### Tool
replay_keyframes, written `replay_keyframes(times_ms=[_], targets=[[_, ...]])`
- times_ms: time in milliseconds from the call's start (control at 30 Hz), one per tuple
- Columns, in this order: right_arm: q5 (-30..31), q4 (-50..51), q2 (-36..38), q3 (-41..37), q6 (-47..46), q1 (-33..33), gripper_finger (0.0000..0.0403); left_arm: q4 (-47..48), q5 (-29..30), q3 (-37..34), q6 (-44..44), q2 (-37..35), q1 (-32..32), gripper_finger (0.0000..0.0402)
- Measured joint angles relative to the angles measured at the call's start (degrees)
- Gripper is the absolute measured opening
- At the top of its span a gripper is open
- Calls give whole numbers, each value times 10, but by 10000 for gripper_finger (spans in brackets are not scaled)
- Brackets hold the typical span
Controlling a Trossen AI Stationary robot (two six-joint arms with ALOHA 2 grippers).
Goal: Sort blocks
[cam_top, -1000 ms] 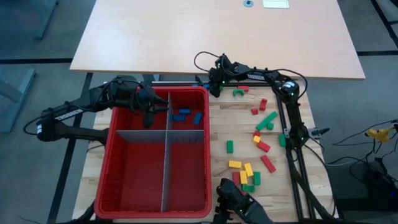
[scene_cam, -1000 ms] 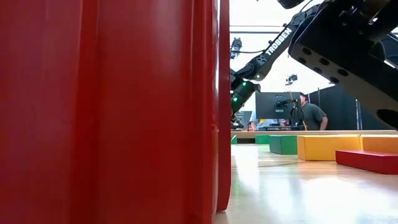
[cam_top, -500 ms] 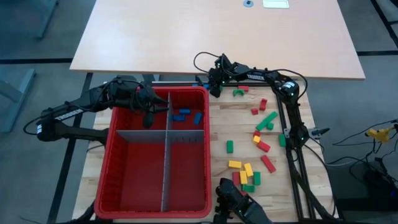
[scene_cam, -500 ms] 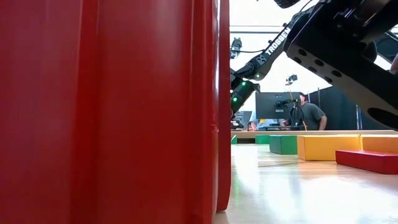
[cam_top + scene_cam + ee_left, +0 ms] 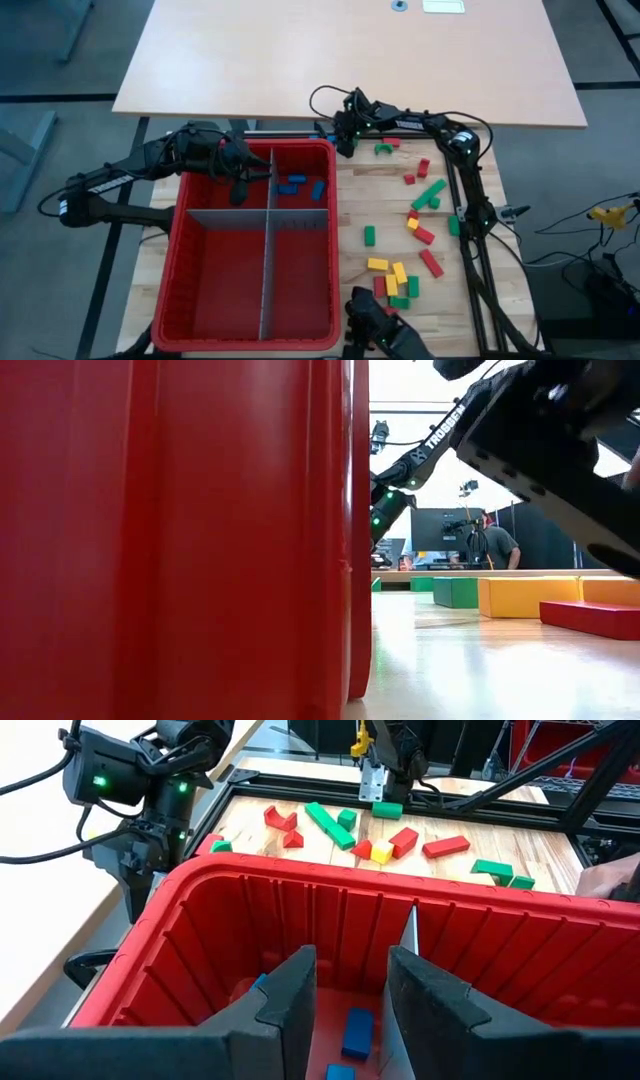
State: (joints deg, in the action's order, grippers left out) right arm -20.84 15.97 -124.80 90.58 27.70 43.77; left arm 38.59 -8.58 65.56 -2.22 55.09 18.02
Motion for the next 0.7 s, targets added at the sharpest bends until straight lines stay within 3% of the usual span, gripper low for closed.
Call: replay_keyframes(times_ms=[133, 433, 533, 700], targets=[[33, -1, -14, 2, 2, -3, 140, 0, 0, 0, 5, 0, 0, 114], [37, 3, -14, 2, 10, -11, 14, 0, 0, 0, 8, 0, 0, 114], [37, 5, -13, 2, 11, -12, 5, 0, 0, 0, 5, 0, 0, 114], [43, 3, -13, 2, 11, -13, 25, 0, 0, 0, 5, 0, 0, 114]])
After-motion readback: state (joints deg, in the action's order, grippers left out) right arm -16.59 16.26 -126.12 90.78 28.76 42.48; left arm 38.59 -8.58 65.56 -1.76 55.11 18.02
